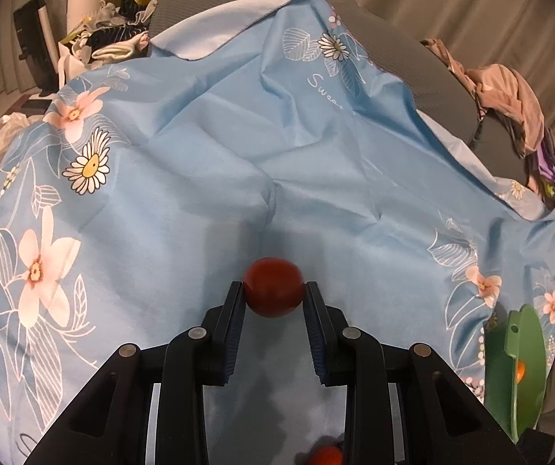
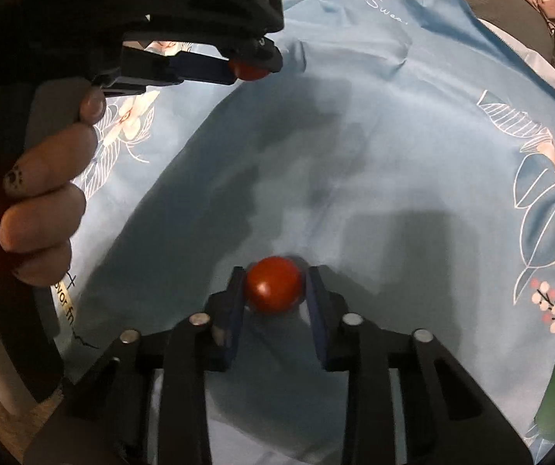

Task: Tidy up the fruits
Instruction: 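Carry both cherry tomatoes over the green bowl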

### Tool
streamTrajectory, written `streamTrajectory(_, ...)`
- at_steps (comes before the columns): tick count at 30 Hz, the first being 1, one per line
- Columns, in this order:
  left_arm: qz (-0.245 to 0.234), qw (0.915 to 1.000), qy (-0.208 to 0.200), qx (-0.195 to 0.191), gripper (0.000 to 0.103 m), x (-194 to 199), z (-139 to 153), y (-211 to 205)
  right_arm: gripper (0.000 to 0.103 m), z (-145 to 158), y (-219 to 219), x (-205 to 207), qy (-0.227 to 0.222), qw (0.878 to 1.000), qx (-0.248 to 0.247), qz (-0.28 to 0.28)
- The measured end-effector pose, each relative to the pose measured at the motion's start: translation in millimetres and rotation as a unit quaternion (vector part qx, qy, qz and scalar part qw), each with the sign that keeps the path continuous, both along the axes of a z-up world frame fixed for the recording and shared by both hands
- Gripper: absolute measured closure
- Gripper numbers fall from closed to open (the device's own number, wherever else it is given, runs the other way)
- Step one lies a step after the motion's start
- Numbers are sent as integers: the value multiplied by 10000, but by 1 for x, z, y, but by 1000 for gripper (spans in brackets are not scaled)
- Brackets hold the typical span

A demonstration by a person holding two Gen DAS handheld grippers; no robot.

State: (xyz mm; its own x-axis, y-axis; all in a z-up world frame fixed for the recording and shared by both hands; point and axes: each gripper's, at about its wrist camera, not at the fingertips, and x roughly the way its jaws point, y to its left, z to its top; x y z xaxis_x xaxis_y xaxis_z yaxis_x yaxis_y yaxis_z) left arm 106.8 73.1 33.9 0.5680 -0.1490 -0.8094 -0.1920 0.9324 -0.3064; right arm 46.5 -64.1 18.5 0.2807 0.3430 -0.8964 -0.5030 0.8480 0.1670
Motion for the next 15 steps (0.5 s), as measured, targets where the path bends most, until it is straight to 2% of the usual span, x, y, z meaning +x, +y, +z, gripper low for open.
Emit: streamTrajectory(15, -163, 9996, -67, 215, 73, -3, 6, -12, 76, -6, -35, 33, 0, 9963, 168, -846)
